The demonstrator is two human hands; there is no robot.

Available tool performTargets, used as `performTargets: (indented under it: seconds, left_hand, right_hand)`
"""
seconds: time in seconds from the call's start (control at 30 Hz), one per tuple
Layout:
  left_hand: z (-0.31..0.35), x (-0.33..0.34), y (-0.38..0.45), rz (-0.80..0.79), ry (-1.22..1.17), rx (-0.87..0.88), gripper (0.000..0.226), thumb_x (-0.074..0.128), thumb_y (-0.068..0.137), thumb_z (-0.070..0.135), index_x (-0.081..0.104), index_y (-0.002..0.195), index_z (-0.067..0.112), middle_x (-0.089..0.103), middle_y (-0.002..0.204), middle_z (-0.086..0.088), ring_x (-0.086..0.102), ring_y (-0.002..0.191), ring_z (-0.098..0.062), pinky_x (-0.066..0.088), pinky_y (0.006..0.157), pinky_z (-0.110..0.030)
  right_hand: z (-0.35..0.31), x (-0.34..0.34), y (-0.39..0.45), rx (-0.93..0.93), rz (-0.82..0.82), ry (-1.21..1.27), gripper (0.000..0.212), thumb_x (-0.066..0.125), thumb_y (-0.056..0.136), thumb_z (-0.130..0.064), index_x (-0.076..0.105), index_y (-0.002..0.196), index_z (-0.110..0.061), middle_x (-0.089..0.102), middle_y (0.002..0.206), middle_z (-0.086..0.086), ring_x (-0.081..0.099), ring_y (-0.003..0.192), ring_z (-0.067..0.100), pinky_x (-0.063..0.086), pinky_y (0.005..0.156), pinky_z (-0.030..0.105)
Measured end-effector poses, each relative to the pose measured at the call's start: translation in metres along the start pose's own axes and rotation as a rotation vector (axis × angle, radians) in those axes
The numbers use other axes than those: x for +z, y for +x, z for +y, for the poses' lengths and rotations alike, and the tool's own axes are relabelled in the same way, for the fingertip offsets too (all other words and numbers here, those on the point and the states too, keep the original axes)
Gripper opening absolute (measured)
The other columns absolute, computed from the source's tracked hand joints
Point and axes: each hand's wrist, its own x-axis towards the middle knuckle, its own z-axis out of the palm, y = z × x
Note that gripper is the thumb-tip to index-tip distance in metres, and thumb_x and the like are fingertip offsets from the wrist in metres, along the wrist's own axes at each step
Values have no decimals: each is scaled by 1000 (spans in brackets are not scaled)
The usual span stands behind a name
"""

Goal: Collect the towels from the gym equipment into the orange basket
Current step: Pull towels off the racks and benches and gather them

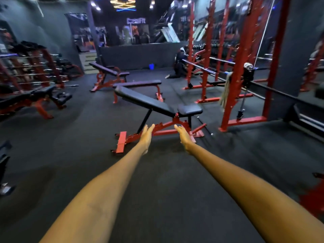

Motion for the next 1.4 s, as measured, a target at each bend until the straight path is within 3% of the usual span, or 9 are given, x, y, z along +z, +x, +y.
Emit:
performTargets:
  seconds: [0.13, 0.23, 0.37, 0.53, 0.87, 1.07, 1.4]
  left_hand:
    - [29, 62, 87, -62, -25, 33, 59, 38, 100, 33, 16, 151, 14, 16, 159, -2, 18, 146, -19, 15, 116, -33]
    - [60, 113, 151, -101, -56, 87, 56, 38, 101, 26, 17, 151, 9, 16, 159, -2, 18, 146, -17, 16, 115, -29]
    - [82, 175, 231, -163, -43, 101, 56, 38, 101, 25, 17, 151, 8, 16, 158, -4, 18, 146, -19, 16, 115, -29]
    - [82, 246, 327, -240, -41, 86, 58, 38, 101, 30, 15, 151, 12, 14, 159, -2, 17, 146, -19, 15, 116, -31]
    - [113, 391, 544, -355, -20, 73, 57, 39, 101, 27, 18, 151, 10, 16, 158, -5, 19, 146, -20, 16, 116, -30]
    - [129, 491, 630, -481, -13, 90, 54, 38, 102, 24, 20, 150, 7, 19, 158, -6, 20, 145, -19, 17, 115, -27]
    - [128, 633, 806, -453, 12, 59, 54, 37, 102, 28, 20, 150, 11, 20, 158, -5, 22, 145, -20, 19, 115, -30]
  right_hand:
    - [-15, -50, 102, -15, 96, 34, 26, 44, 100, -27, 54, 118, -13, 53, 127, 13, 45, 128, 28, 32, 109, 37]
    - [-42, -90, 164, -74, 186, 80, 44, 42, 100, -20, 42, 137, 4, 43, 144, 15, 37, 136, 27, 29, 109, 31]
    - [-61, -134, 241, -104, 244, 83, 40, 38, 101, -15, 43, 134, 8, 44, 142, 21, 39, 134, 31, 37, 96, 25]
    - [-54, -178, 336, -74, 259, 59, 49, 39, 101, -27, 34, 143, -2, 35, 151, 11, 31, 139, 25, 26, 111, 34]
    - [-63, -280, 544, -63, 360, 69, 49, 40, 101, -21, 30, 145, -1, 31, 153, 11, 29, 141, 23, 24, 111, 30]
    - [-58, -339, 650, -47, 399, 30, 46, 40, 101, -21, 35, 142, 0, 35, 150, 12, 33, 139, 24, 29, 105, 29]
    - [-45, -462, 849, -10, 404, -13, 49, 40, 101, -22, 32, 144, 0, 33, 151, 13, 31, 140, 25, 25, 111, 30]
